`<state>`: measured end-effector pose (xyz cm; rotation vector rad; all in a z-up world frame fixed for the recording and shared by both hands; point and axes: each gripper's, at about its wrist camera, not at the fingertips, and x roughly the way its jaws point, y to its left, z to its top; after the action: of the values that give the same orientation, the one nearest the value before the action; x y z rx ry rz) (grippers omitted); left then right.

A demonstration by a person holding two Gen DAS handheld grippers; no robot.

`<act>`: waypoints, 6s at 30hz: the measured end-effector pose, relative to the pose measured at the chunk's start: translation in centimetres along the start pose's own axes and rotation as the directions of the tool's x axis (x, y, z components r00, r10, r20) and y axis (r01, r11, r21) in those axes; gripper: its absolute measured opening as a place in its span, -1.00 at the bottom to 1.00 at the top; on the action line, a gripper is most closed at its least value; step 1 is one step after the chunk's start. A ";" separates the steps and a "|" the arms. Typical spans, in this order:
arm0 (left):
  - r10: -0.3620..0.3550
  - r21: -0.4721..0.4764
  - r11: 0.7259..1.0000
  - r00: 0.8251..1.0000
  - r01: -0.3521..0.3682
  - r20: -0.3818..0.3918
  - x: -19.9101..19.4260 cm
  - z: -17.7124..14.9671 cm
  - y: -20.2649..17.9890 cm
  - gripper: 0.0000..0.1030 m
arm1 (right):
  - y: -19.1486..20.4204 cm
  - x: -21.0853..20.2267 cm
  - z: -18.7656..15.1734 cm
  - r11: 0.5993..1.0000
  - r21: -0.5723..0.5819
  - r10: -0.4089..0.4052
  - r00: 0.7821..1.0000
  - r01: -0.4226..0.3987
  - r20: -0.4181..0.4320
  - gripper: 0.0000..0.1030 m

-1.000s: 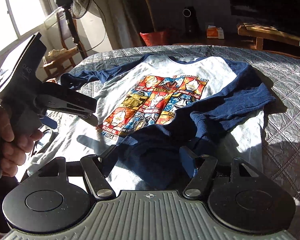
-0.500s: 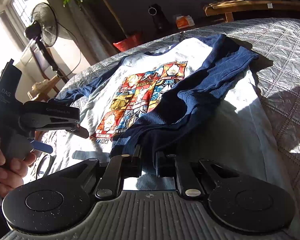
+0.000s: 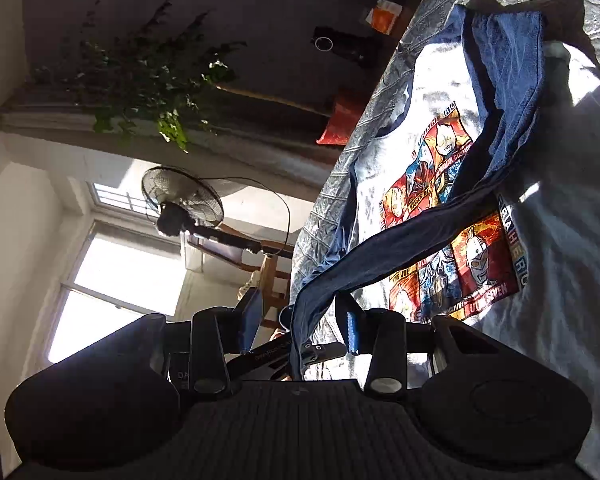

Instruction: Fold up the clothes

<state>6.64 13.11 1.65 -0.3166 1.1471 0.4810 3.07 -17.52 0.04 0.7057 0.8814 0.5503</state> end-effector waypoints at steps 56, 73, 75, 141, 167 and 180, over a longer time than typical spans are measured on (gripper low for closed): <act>0.098 0.216 0.972 0.995 -0.097 0.007 0.0 -6.3 -5.4 0.98 | -2.3 8.0 16.8 0.718 -0.527 -0.422 0.886 0.455 0.190 -0.22; 0.093 -0.074 0.993 0.995 -0.091 0.027 -0.5 0.6 1.8 0.98 | 12.2 8.0 -10.5 0.414 -0.910 -0.276 0.956 0.023 -0.102 0.19; 0.090 -0.065 0.994 0.996 -0.088 0.021 -0.4 0.5 1.7 0.98 | 11.6 9.8 -10.7 0.420 -0.907 -0.326 0.939 0.040 -0.110 0.07; 0.087 0.142 0.986 0.996 -0.084 -0.016 1.2 -5.0 -4.3 0.98 | -6.1 4.0 13.4 0.634 -0.431 -0.555 0.766 0.642 0.324 -0.21; 0.115 -0.175 0.978 0.993 -0.114 -0.003 0.1 0.2 3.9 0.98 | 6.7 6.0 1.9 0.662 -0.666 -0.369 0.923 0.344 0.110 0.15; 0.144 -0.454 0.883 0.989 -0.116 0.027 -1.6 1.6 11.5 0.98 | 24.1 18.4 8.2 0.533 -0.841 -0.045 0.996 0.088 0.076 0.23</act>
<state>1.41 23.36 3.79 -0.6271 0.9918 0.8760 16.17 8.18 12.46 -0.2303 0.4806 0.8019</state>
